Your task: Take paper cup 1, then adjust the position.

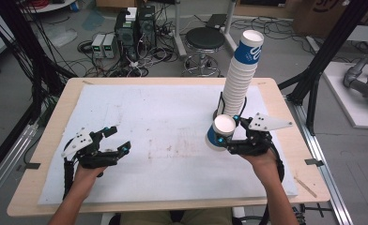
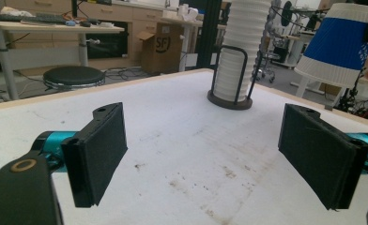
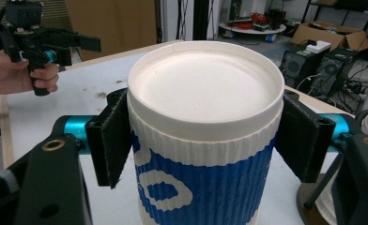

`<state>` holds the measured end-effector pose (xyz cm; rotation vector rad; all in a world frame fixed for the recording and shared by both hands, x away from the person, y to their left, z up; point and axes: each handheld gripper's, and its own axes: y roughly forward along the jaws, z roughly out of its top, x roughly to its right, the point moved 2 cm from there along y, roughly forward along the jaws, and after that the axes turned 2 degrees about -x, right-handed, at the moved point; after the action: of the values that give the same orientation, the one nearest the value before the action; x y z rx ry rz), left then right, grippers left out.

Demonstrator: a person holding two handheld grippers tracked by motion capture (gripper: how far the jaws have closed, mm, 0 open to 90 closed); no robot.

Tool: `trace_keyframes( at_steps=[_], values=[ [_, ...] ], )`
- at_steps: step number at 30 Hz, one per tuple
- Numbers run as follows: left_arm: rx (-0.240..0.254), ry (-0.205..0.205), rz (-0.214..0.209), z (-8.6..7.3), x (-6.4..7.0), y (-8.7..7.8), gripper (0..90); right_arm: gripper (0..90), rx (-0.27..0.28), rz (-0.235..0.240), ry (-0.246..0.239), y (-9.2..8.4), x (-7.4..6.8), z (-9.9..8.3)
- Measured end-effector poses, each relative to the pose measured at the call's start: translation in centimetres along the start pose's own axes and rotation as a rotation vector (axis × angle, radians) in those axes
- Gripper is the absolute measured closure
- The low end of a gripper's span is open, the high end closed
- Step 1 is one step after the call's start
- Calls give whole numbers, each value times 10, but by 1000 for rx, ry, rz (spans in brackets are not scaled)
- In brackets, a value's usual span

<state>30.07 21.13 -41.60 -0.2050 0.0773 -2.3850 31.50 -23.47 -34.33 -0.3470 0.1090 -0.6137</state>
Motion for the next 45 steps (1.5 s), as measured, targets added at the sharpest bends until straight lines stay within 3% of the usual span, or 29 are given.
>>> trace_keyframes(
  at_steps=[7, 19, 24, 33, 45],
  values=[
    [-6, 12, -6, 0, 0, 0, 156, 276, -2, 14, -2, 5, -2, 1],
    [-4, 19, -58, 2, 9, 5, 156, 277, -10, 48, 2, 16, -11, 0],
    [-2, 18, -133, 7, 18, 12, 156, 277, -19, 78, -4, 26, -17, -1],
    [-5, 59, -235, 16, 42, 33, 155, 277, -42, 155, -20, 50, -31, -1],
    [-54, 122, -352, 16, 62, 57, 156, 278, -34, 213, -6, 60, -38, 2]
  ],
)
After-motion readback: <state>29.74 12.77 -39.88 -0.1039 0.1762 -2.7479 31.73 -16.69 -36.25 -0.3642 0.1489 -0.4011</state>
